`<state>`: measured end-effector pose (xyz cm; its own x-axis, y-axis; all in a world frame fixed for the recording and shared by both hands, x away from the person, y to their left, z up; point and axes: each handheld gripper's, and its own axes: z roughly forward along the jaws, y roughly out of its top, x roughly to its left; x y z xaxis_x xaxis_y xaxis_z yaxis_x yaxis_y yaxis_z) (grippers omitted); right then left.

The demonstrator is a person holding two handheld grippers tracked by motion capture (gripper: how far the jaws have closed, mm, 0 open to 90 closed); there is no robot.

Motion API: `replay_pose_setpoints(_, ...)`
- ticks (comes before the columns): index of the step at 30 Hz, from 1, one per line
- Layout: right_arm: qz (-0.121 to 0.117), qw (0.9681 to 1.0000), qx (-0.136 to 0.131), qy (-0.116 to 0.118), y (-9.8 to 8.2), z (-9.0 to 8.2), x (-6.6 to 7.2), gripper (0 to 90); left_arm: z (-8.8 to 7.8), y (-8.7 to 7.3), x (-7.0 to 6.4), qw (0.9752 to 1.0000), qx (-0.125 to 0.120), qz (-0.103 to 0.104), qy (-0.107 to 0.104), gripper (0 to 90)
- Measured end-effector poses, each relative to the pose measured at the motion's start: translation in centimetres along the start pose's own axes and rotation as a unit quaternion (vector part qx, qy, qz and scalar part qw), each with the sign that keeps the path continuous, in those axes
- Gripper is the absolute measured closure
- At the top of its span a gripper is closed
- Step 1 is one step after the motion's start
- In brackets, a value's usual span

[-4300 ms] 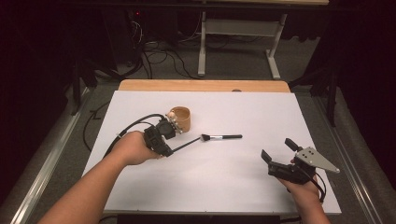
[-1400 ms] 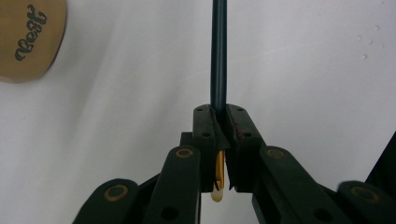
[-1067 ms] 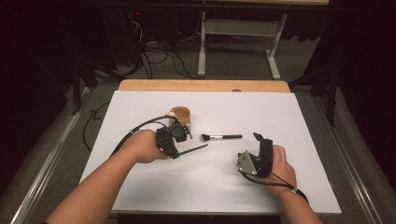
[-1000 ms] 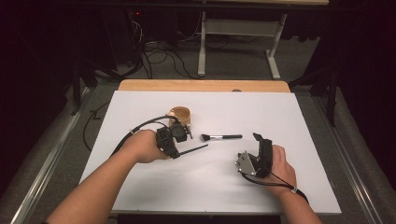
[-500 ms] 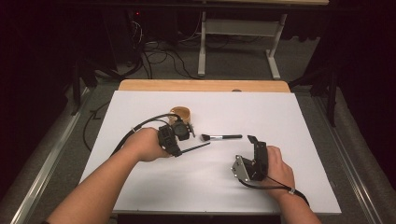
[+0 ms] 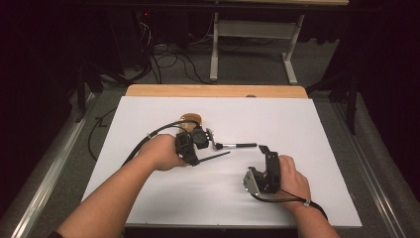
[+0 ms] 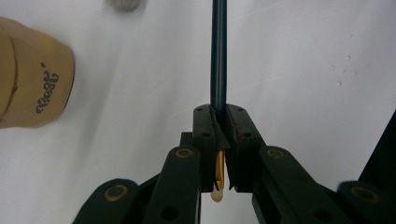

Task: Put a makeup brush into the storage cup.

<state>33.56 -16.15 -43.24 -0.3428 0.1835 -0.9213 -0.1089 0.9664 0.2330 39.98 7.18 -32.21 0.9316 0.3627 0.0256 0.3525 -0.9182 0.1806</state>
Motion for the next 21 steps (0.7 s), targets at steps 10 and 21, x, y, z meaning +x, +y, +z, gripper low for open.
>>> replay_pose_setpoints(10, -0.026, 0.9995, -0.020, -0.002, 0.8, -0.5, 0.1, 13.9, 0.3, 1.2, -0.5, 0.9999, 0.004, 0.015, 0.000, 83.4)
replay_pose_setpoints(21, -0.029, 0.9989, -0.034, 0.013, 1.1, -0.7, 0.1, 21.7, 0.8, 1.8, -0.9, 0.9996, -0.002, 0.030, -0.001, 83.4)
